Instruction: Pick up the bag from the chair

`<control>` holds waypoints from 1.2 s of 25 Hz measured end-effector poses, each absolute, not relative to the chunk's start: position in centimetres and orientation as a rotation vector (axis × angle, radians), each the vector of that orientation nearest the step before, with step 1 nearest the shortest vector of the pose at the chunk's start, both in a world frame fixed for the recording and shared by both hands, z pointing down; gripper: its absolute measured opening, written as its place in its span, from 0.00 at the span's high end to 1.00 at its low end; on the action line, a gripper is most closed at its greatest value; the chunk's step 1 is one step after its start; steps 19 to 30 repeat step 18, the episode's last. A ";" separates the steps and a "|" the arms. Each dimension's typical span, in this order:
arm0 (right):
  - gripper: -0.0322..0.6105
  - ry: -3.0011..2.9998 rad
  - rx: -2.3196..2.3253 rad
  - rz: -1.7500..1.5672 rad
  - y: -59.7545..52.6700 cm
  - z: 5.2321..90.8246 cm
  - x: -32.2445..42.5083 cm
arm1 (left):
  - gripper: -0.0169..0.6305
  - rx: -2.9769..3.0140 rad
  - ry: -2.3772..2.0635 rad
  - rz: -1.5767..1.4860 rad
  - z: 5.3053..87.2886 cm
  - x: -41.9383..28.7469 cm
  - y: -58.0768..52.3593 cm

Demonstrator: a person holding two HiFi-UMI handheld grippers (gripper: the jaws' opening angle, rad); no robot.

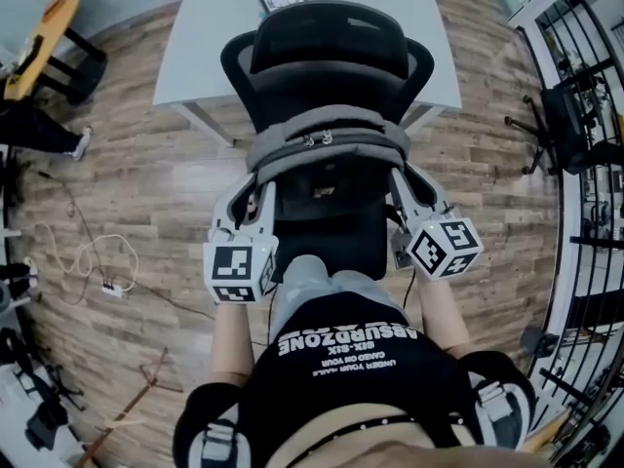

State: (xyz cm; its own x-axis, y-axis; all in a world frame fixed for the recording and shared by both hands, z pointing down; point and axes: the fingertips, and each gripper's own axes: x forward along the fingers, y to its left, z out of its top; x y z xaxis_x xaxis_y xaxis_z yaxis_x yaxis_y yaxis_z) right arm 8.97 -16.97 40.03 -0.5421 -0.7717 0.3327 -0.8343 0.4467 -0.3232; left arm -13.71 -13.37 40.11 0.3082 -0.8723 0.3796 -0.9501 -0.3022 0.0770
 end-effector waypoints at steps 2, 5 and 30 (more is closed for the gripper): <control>0.83 -2.555 1.421 0.712 -16.7 39.9 8.9 | 0.83 2.282 -1.654 0.377 39.9 -13.8 -13.1; 0.83 -2.557 1.414 0.727 -16.6 39.7 8.6 | 0.83 2.260 -1.667 0.360 39.7 -14.1 -12.9; 0.83 -2.526 1.414 0.760 -16.4 40.3 8.7 | 0.83 2.254 -1.642 0.346 40.0 -13.9 -12.7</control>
